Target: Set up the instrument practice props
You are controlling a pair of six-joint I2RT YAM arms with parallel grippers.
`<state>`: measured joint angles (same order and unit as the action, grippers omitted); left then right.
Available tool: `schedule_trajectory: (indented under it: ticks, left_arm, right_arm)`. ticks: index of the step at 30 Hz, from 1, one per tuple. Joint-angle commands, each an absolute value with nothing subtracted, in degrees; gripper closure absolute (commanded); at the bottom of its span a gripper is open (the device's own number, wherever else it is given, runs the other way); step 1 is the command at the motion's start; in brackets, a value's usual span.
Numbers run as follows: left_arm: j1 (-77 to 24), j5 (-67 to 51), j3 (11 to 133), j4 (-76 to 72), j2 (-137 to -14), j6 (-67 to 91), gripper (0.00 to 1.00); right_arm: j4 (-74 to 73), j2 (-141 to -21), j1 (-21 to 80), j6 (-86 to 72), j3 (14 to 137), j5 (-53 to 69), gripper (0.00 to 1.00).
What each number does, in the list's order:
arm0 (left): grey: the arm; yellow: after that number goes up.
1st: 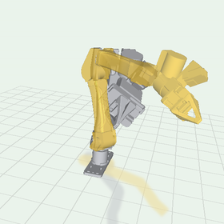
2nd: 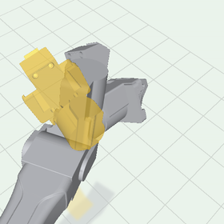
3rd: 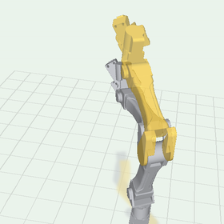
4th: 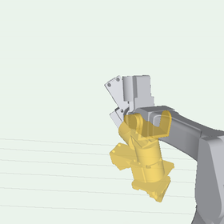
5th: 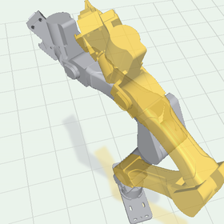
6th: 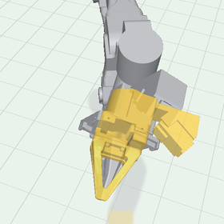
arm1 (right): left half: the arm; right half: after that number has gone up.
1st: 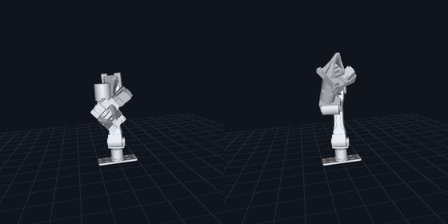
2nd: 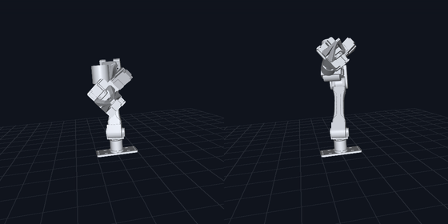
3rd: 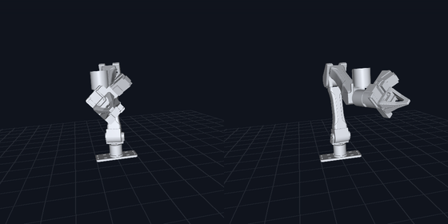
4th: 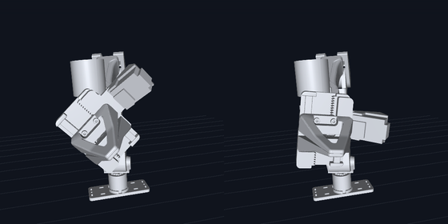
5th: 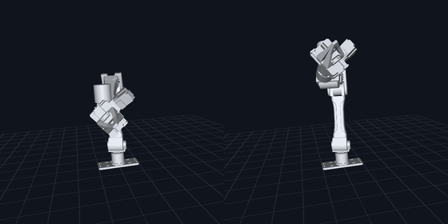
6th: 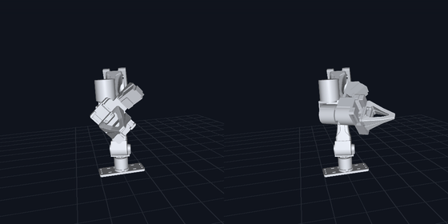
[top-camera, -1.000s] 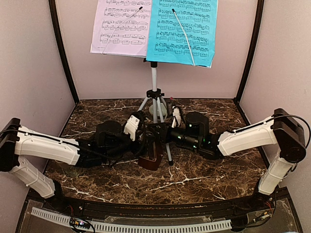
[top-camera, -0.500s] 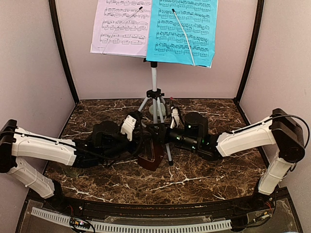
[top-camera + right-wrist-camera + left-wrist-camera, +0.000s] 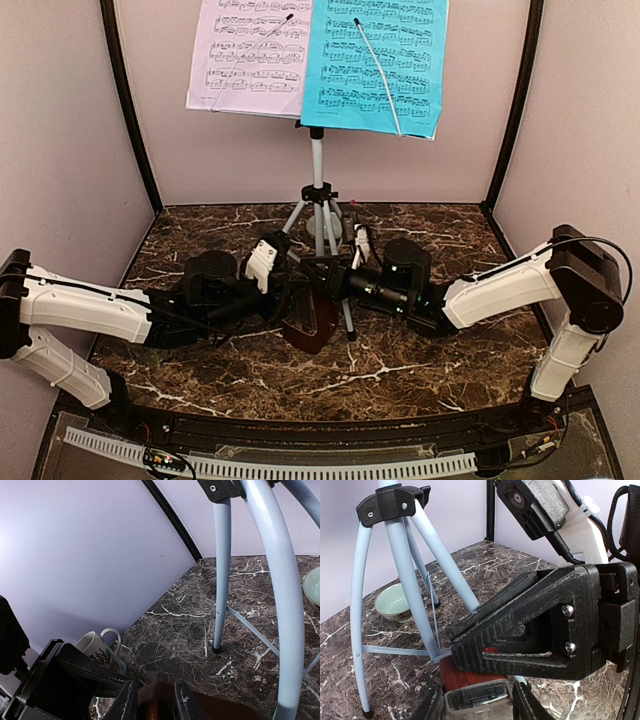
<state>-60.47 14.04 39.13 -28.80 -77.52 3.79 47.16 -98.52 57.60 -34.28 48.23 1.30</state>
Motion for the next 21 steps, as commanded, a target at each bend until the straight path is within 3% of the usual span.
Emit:
schedule_trajectory:
  ticks: [1,21]
  left_arm:
    - [-61.08,10.5,38.33,-27.48,-73.76,0.44,0.8]
    - [-61.08,10.37,36.41,-22.66,-65.35,-0.35,0.83]
  right_arm:
    - [28.46,-104.28,55.77,-32.23,42.12,-0.73,0.75]
    - [28.7,-103.26,55.98,-31.11,41.57,0.62,0.74]
